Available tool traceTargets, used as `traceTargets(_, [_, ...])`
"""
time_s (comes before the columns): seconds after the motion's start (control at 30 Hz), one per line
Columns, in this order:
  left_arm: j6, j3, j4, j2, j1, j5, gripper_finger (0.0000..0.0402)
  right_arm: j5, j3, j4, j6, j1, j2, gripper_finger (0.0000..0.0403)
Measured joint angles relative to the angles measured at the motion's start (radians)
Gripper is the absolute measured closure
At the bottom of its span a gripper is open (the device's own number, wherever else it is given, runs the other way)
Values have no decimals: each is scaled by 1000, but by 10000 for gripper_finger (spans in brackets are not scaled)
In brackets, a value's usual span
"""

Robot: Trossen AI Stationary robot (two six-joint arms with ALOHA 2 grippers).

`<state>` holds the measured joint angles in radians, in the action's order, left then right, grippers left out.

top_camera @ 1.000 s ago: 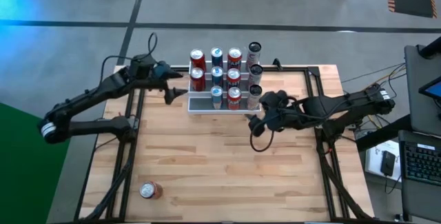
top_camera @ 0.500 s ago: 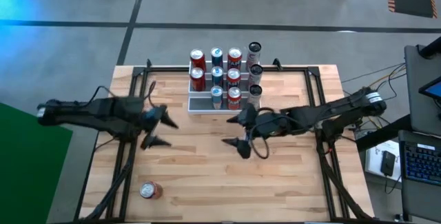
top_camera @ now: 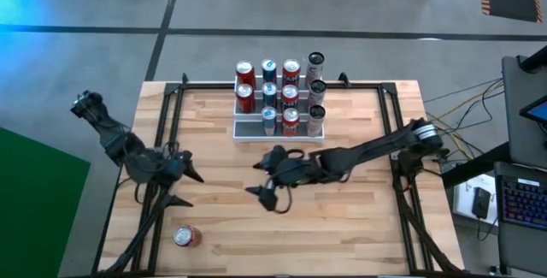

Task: Place canned beverage on shelf
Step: Put the red soda can on the bottom tier of the shelf aligned with the other red soda can

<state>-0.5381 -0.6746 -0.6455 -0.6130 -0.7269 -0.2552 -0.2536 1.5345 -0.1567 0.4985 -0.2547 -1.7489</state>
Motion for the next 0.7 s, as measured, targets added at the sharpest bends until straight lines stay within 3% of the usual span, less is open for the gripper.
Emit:
traceTargets(0.27, [-253, 4, -40, -13, -16, 4, 28, -98, 299, -308, 255, -40, -181, 48])
traceTargets(0.37, [-333, 4, -33, -30, -33, 28, 28, -137, 410, -417, 284, -70, -238, 61])
traceTargets(0.53, [-369, -3, -6, -77, -108, 149, 28, -138, 534, -415, 266, -109, -317, 72])
traceTargets(0.7, [-416, -50, -147, -140, -179, 81, 28, -101, 613, -347, 199, -101, -441, 53])
